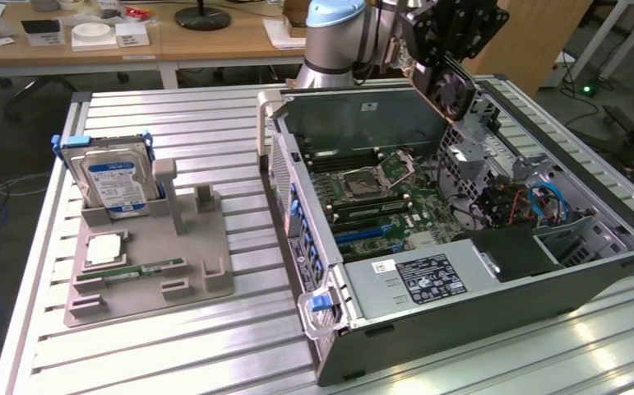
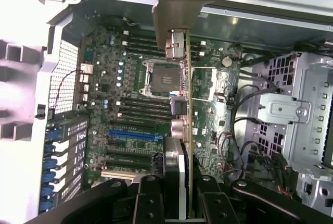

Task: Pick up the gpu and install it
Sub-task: 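Insert the gpu into the slot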

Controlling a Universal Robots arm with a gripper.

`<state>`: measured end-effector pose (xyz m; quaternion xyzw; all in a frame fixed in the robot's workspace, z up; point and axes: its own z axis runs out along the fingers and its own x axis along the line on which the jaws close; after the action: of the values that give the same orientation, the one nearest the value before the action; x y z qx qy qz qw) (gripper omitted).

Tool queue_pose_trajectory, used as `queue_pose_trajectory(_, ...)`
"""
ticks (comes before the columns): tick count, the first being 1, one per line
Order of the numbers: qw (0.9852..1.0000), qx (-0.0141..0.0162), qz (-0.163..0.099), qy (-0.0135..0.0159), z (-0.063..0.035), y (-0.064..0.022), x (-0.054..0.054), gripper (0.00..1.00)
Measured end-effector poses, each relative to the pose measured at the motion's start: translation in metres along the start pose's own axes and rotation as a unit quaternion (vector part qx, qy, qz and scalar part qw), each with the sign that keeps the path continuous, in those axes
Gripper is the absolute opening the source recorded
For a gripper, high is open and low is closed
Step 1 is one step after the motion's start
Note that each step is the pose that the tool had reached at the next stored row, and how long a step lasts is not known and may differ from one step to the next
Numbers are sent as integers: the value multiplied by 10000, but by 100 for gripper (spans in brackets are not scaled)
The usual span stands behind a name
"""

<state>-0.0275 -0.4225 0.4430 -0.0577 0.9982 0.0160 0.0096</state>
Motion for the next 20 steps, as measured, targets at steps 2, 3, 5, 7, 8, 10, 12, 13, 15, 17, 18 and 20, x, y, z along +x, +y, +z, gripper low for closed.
queue_pose_trajectory(2, 10000, -2, -96, 3, 0, 0, 2, 28)
queue_pose_trajectory(3, 9999, -3, -149, 5, 0, 0, 3, 28)
queue_pose_trajectory(5, 9997, -5, -238, 7, 0, 0, 4, 28)
queue_pose_trajectory(7, 9995, -7, -313, 10, 0, 0, 4, 28)
queue_pose_trajectory(8, 9994, -8, -349, 11, 0, -1, 3, 28)
queue_pose_trajectory(10, 9991, -10, -433, 13, 0, -1, 3, 28)
queue_pose_trajectory(12, 9986, -12, -527, 16, 1, -3, 4, 28)
queue_pose_trajectory(13, 9984, -13, -573, 17, 1, -4, 4, 28)
queue_pose_trajectory(15, 9978, -14, -668, 21, 1, -5, 4, 28)
queue_pose_trajectory(17, 9971, -16, -758, 23, 2, -7, 4, 28)
queue_pose_trajectory(18, 9968, -17, -802, 25, 2, -9, 5, 28)
queue_pose_trajectory(20, 9960, -19, -891, 27, 3, -11, 7, 28)
